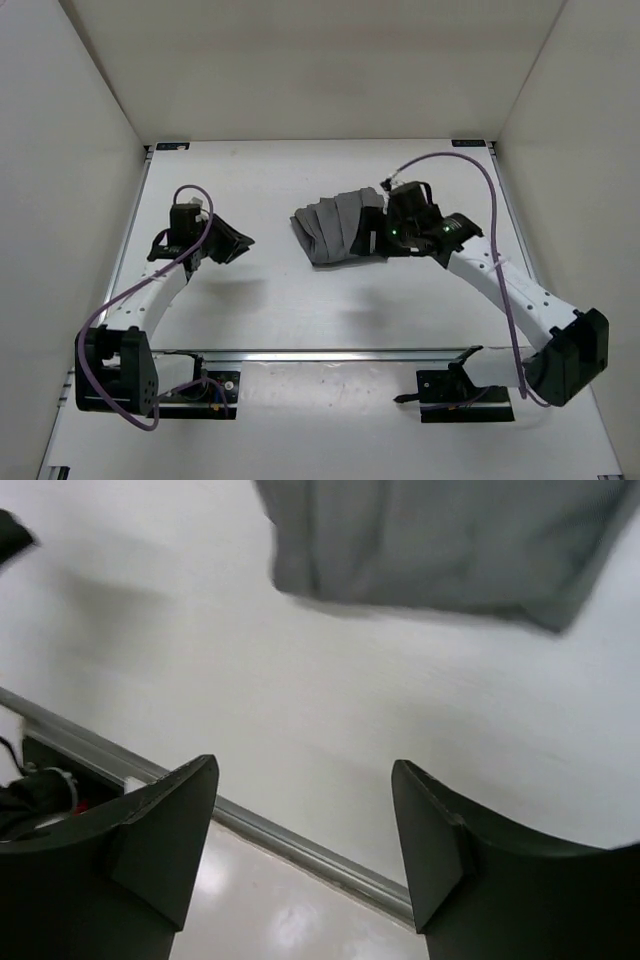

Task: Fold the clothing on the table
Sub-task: Fold the skirt

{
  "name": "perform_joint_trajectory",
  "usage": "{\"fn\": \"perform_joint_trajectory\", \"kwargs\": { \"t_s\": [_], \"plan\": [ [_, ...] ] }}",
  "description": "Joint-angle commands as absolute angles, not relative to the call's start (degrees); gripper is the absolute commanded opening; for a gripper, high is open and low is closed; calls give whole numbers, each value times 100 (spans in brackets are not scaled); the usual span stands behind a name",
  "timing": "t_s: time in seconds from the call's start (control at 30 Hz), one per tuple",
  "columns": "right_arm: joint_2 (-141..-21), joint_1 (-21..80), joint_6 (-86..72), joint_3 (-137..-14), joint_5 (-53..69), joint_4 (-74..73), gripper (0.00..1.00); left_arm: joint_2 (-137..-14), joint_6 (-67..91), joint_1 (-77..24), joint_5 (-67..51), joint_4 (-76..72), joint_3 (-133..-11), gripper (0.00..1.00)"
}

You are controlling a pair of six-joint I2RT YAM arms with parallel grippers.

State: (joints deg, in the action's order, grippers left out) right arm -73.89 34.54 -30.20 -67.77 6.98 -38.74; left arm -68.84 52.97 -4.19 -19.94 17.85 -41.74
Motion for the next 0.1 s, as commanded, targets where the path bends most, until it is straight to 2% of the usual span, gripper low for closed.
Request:
{"fn": "perform_joint_trajectory", "kwargs": {
  "t_s": [0.0,0.07],
  "plan": [
    [-7504,3419,-3024,-6075,782,-3717,67,-6864,5185,-527,-2109,1785,-4351,38],
    [-7970,3550,-2700,-6248,469,-4060,70,-6847,5168,-536,-2065,1740,-4290,38]
  ]
}}
